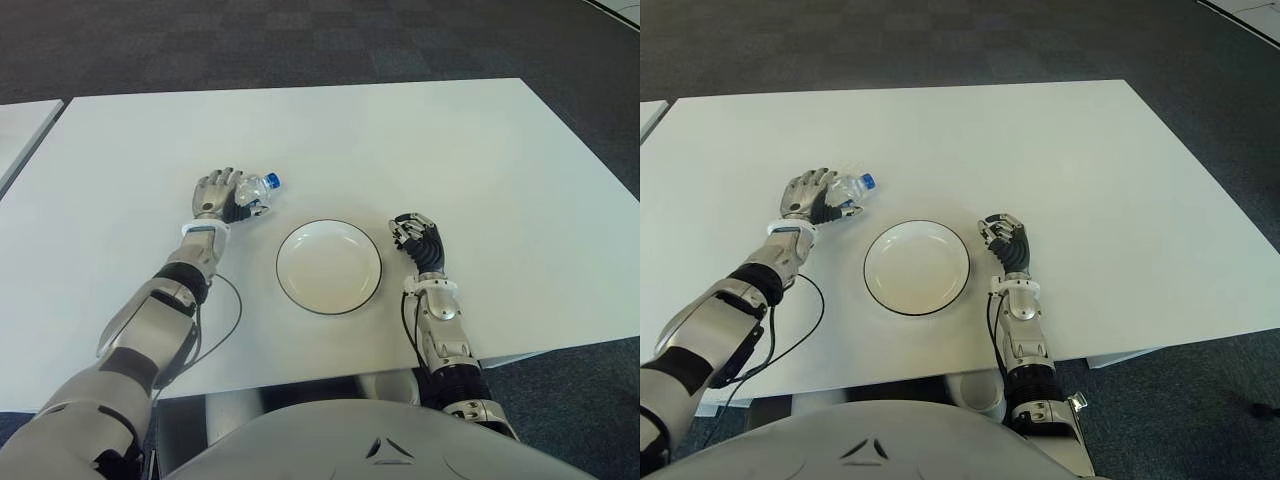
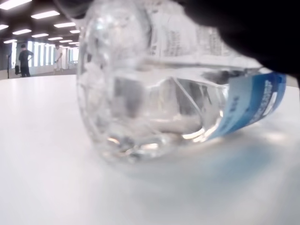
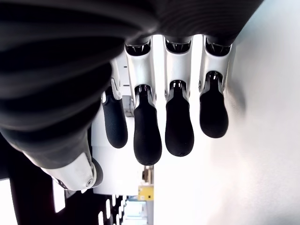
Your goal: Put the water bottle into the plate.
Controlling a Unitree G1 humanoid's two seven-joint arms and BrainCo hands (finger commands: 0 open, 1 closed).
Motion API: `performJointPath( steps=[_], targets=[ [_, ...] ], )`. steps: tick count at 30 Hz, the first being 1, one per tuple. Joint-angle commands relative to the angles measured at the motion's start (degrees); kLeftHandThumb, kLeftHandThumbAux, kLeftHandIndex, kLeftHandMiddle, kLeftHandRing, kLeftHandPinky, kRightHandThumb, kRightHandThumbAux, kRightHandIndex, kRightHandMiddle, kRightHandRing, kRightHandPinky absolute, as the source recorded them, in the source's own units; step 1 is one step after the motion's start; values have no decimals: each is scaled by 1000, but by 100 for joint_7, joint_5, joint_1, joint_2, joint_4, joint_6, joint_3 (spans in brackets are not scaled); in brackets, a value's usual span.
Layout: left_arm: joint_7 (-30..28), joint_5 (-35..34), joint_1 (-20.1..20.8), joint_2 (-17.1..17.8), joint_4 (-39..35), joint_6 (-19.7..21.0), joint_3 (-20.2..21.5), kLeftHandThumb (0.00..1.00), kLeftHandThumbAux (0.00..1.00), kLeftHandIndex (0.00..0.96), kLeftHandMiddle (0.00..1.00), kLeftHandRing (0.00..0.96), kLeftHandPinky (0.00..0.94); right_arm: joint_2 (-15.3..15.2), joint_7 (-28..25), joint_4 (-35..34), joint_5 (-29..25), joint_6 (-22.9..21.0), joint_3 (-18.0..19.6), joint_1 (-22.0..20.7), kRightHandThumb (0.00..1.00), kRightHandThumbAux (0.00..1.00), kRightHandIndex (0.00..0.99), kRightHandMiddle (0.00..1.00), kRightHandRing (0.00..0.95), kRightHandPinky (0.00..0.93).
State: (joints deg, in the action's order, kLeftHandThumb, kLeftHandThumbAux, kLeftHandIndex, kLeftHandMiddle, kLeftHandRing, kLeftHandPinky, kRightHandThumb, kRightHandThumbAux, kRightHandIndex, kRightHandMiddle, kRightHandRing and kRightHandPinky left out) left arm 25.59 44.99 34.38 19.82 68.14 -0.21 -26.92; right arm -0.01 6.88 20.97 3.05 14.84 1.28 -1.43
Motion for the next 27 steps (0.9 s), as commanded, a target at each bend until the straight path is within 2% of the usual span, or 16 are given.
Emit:
performJointPath(
  steps=[1, 5, 12, 15, 16, 17, 19, 22, 27],
  targets=[
    [-696, -110, -527, -133, 434, 88, -156, 645, 395, 0, 11, 1, 61, 18, 5, 17, 27, -91, -4, 51, 710, 726, 438, 679, 668, 670],
    [-759, -200, -534, -129, 448, 90, -137, 700, 446, 8, 57, 39, 136, 19, -1, 16, 21, -78, -3, 52, 710, 726, 438, 679, 668, 670],
    [-703, -347, -576, -102, 386, 125, -109, 766, 481, 290, 328, 347, 403, 15, 35, 11, 51, -100, -3, 48, 710, 726, 438, 681, 672, 674],
    [-655, -371, -591, -82, 389, 101, -135, 772, 483, 342, 378, 397, 441, 13, 32, 11, 47, -98, -2, 47, 710, 726, 437, 682, 673, 674],
    [-637, -377, -600, -70, 389, 89, -143, 757, 557, 373, 412, 425, 457, 13, 32, 9, 46, -98, -2, 48, 710, 727, 437, 682, 673, 675],
    [-626, -381, -602, -63, 391, 79, -153, 751, 583, 384, 424, 435, 462, 14, 33, 5, 48, -98, -4, 50, 710, 727, 437, 683, 673, 675],
    [-619, -377, -599, -56, 397, 72, -175, 805, 632, 405, 451, 473, 491, 15, 31, 2, 48, -95, -7, 52, 710, 726, 438, 685, 674, 678],
    [-601, -354, -592, -38, 408, 61, -227, 827, 658, 389, 492, 585, 578, 16, 20, 9, 39, -84, -6, 44, 710, 726, 437, 687, 677, 683],
    [-537, -366, -630, -4, 262, 89, -257, 839, 668, 385, 530, 671, 673, 22, 8, 21, 26, -59, -8, 41, 710, 726, 437, 688, 678, 681]
  ],
)
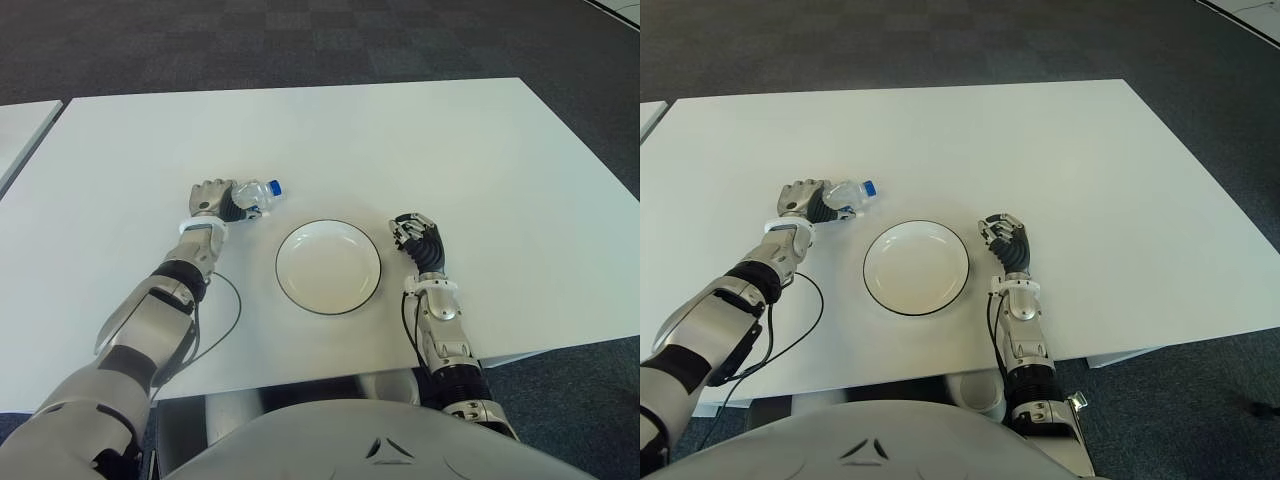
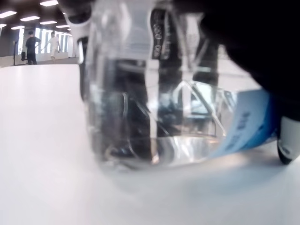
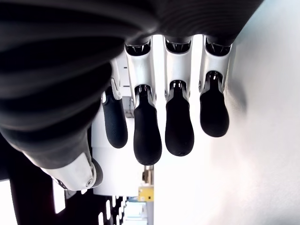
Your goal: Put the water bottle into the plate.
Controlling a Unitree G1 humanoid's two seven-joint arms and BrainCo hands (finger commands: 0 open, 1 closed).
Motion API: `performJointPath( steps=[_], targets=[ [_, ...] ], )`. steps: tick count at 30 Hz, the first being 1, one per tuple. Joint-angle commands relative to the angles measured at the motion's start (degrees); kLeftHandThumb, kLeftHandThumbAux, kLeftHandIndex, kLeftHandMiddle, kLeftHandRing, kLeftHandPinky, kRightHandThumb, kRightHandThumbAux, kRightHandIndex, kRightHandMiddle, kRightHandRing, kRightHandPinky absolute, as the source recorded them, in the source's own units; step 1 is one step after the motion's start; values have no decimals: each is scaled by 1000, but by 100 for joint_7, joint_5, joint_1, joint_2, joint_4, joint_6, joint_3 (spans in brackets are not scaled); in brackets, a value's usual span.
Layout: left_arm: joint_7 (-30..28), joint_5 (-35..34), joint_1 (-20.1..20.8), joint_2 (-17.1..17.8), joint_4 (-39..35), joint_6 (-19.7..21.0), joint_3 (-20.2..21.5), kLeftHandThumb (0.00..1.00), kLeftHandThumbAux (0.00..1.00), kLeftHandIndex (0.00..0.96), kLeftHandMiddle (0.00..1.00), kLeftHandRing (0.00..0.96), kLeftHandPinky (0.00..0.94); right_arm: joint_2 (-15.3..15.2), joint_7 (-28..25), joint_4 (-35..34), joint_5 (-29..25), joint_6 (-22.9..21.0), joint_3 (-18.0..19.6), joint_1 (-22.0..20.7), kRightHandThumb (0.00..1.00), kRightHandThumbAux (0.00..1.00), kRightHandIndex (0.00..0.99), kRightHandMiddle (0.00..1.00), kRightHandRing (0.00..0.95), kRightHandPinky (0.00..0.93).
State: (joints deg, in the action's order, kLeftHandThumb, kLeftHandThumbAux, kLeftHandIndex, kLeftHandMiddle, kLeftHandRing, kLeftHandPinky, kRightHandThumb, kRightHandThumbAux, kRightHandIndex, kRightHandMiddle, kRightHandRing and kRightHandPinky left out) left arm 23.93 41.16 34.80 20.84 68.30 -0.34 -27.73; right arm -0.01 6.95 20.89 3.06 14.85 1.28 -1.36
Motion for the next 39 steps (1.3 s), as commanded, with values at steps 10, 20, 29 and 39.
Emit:
performJointPath(
  steps=[10, 20, 29, 39],
  targets=[
    [-307, -386, -943, -136, -490, 383, 170, 845, 668, 397, 539, 784, 831, 30, -55, 88, -34, 32, 13, 15, 710, 726, 438, 685, 674, 676],
    [-170, -599, -1023, -162, -477, 180, 450, 847, 669, 397, 549, 838, 865, 36, -96, 153, -58, 108, 28, -10, 711, 726, 438, 693, 682, 680],
    [-194, -729, -1114, -112, -596, -80, 623, 848, 670, 396, 549, 844, 866, 50, -84, 198, -73, 114, 52, -44, 709, 727, 438, 689, 678, 675],
    [-133, -925, -1268, -1, -961, -224, 890, 850, 670, 396, 546, 851, 866, 27, -133, 244, -111, 156, 66, -72, 709, 726, 438, 696, 680, 680]
  ],
)
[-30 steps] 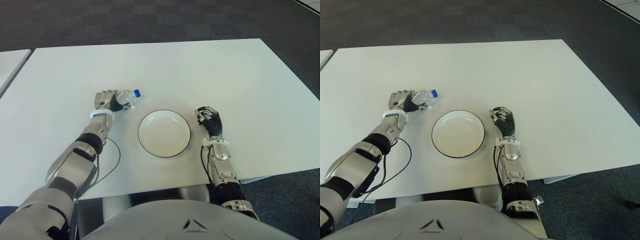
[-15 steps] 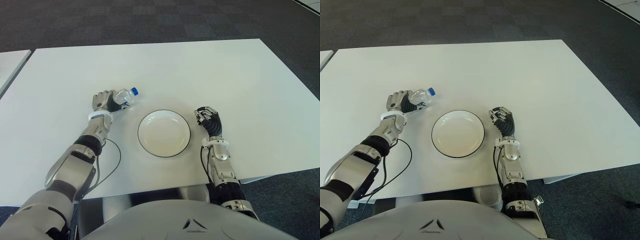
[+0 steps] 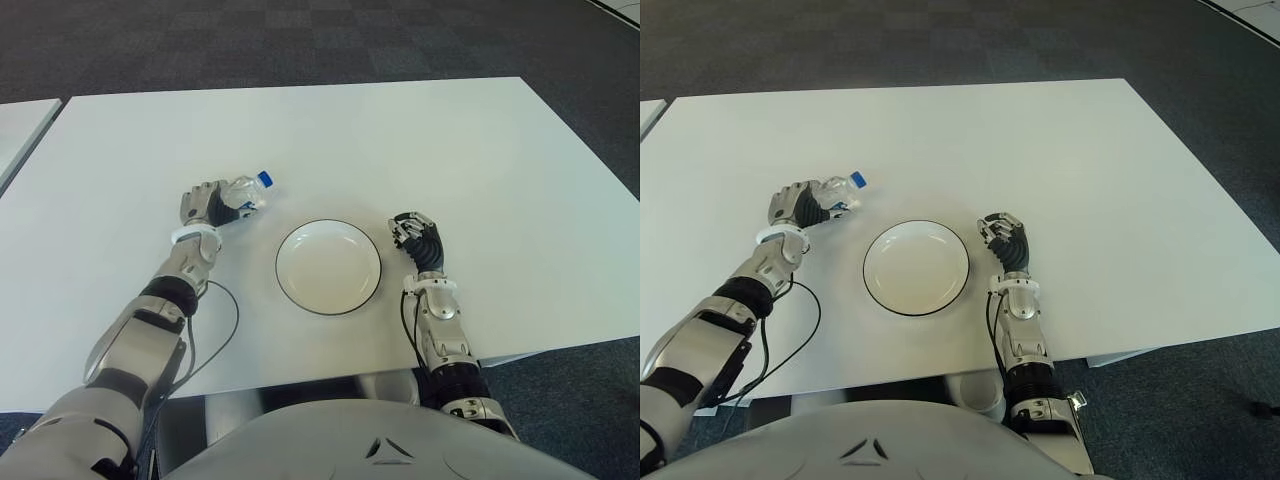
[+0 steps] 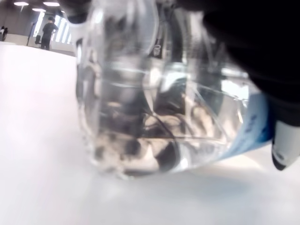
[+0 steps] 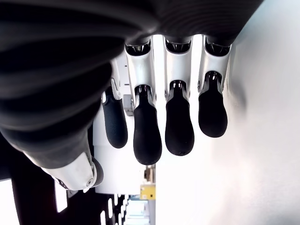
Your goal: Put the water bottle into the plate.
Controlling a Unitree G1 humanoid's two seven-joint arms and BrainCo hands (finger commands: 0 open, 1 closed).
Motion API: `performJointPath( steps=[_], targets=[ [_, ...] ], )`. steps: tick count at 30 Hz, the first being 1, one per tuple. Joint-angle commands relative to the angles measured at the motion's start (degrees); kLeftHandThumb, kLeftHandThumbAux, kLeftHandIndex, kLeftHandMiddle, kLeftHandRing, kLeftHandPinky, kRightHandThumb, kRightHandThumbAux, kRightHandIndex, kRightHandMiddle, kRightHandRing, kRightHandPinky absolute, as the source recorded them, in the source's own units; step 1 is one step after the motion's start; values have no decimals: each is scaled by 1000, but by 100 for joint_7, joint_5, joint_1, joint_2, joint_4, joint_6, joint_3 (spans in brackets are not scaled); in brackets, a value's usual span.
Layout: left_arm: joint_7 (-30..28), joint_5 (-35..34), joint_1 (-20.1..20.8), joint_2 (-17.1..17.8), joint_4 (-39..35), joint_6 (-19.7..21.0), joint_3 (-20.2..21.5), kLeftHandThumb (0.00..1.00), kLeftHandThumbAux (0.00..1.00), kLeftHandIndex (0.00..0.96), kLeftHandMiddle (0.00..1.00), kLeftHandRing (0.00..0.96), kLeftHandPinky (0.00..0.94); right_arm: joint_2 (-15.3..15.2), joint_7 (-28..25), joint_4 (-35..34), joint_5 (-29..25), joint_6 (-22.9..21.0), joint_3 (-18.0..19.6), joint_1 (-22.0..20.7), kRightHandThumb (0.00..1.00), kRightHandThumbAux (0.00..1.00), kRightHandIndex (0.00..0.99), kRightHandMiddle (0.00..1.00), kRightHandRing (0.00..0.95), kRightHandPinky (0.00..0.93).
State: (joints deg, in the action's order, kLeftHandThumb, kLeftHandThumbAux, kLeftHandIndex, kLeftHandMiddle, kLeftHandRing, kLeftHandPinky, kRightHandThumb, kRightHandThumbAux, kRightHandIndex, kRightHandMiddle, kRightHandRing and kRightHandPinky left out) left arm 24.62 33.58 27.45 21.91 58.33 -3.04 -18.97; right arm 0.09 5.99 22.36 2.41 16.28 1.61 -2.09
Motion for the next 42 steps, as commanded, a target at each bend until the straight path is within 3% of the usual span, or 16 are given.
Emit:
performJointPath(
  steps=[1, 5, 13, 16, 25, 33, 36, 42],
  targets=[
    [-201, -183, -554, -92, -44, 35, 48, 851, 669, 396, 545, 852, 865, 14, -39, 102, -46, 19, 34, -1, 709, 726, 438, 697, 682, 681],
    [-225, -267, -722, 18, -632, 2, 187, 852, 669, 397, 542, 856, 851, 4, -32, 100, -24, 37, 30, -3, 709, 727, 438, 699, 684, 682],
    [-591, -342, -1372, 157, -2766, 572, 562, 852, 669, 397, 538, 857, 827, -14, -42, 107, -17, 14, 25, -13, 709, 727, 438, 696, 683, 683],
    [-713, -343, -1683, 132, -3644, 772, 691, 852, 669, 396, 536, 856, 824, -12, -35, 109, -19, 8, 29, -16, 708, 727, 438, 696, 683, 683],
    [-908, -201, -2328, -97, -5309, 1139, 765, 851, 670, 395, 532, 857, 815, -17, -42, 94, -34, -21, 40, -12, 708, 727, 438, 694, 678, 677],
    [-1069, -284, -2797, -71, -6169, 649, 773, 851, 671, 394, 529, 859, 813, -20, -62, 61, -35, -57, 36, -5, 709, 726, 439, 693, 677, 676],
    [-1190, -229, -3084, -156, -6661, 496, 601, 851, 670, 394, 529, 861, 821, -20, -73, 40, -33, -70, 32, 3, 709, 726, 438, 694, 678, 675],
    [-1355, 42, -3255, -237, -6926, 285, 257, 851, 669, 396, 533, 862, 824, -16, -84, 28, -36, -68, 34, 12, 708, 727, 438, 693, 680, 680]
  ],
)
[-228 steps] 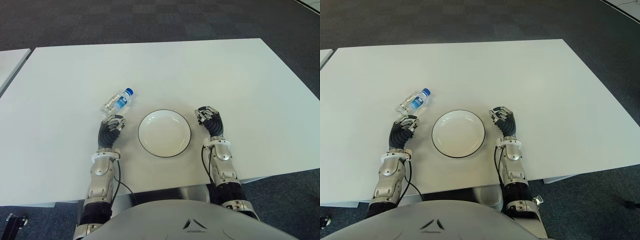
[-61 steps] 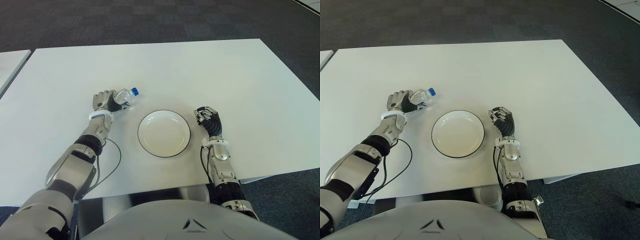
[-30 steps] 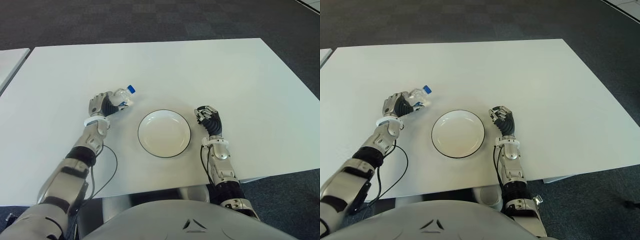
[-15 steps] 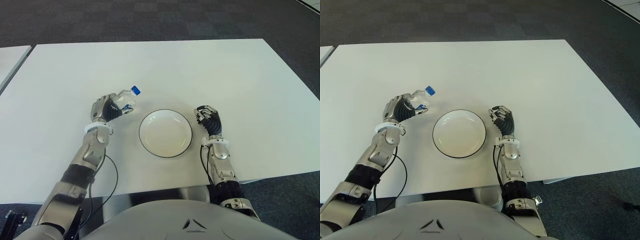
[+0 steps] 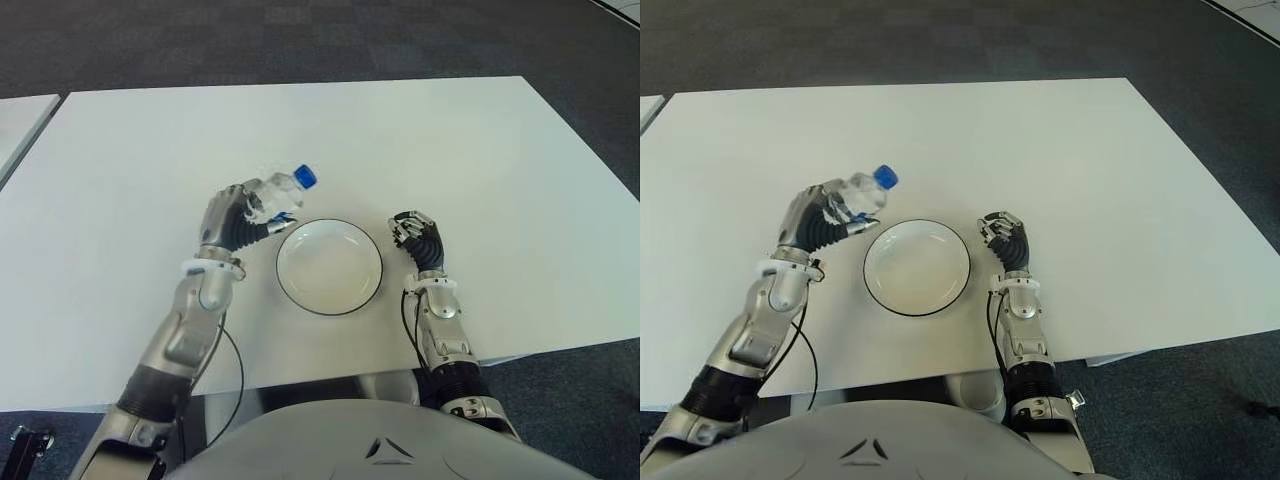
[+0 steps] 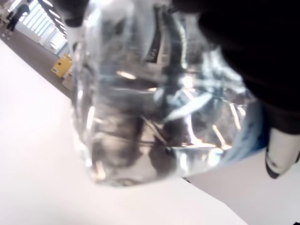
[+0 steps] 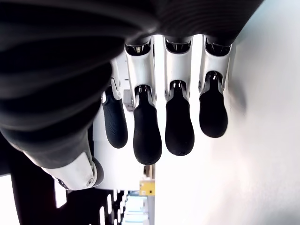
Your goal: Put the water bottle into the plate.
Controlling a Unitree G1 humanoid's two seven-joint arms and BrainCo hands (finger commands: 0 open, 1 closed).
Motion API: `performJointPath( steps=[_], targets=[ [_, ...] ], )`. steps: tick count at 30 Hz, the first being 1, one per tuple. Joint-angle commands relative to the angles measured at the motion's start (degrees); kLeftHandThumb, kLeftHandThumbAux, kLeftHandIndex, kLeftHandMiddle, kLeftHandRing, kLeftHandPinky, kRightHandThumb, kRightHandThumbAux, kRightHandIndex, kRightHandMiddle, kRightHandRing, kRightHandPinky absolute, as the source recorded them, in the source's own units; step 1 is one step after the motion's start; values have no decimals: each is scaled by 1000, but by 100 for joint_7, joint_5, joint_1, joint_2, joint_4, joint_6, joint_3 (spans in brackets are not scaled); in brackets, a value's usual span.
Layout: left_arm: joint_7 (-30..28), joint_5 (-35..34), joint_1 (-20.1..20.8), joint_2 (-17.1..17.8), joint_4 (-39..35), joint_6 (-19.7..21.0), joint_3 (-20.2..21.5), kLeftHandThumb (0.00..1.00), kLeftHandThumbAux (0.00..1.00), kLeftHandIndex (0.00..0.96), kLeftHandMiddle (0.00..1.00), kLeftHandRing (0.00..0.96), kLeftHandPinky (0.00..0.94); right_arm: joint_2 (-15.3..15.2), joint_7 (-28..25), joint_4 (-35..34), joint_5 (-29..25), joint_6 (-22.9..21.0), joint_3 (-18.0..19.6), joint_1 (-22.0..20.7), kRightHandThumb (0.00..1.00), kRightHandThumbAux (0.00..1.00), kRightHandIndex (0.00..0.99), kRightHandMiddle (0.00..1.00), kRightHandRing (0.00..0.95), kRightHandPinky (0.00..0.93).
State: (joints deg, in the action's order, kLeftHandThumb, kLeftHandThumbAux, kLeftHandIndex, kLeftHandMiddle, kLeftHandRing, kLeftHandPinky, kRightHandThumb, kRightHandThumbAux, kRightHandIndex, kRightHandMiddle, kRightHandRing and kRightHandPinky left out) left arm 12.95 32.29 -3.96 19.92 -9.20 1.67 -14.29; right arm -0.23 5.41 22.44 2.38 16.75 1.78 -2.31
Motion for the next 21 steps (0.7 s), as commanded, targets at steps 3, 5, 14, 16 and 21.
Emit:
performJointPath(
  steps=[3, 5, 14, 16, 21],
  targets=[
    [-292, 303, -184, -30, -226, -305, -346, 852, 669, 397, 534, 862, 824, 18, -20, 15, -25, -110, 17, 35, 707, 727, 438, 693, 682, 683],
    [-345, 390, -234, -29, -256, -381, -435, 852, 668, 397, 535, 862, 824, 21, -13, 12, -17, -111, 17, 37, 707, 727, 437, 695, 683, 683],
    [-912, 650, -434, 41, -644, -515, -791, 851, 668, 398, 537, 859, 823, 13, -30, -20, -21, -175, 18, 42, 706, 727, 437, 693, 678, 672],
    [-1077, 724, -472, 38, -759, -461, -863, 851, 668, 398, 538, 858, 823, 10, -63, -16, -42, -152, 19, 43, 707, 727, 437, 693, 678, 672],
    [-1320, 934, -491, -5, -839, -409, -992, 851, 668, 397, 538, 855, 823, 1, -87, -9, -47, -153, 16, 41, 707, 727, 437, 695, 680, 668]
  ],
)
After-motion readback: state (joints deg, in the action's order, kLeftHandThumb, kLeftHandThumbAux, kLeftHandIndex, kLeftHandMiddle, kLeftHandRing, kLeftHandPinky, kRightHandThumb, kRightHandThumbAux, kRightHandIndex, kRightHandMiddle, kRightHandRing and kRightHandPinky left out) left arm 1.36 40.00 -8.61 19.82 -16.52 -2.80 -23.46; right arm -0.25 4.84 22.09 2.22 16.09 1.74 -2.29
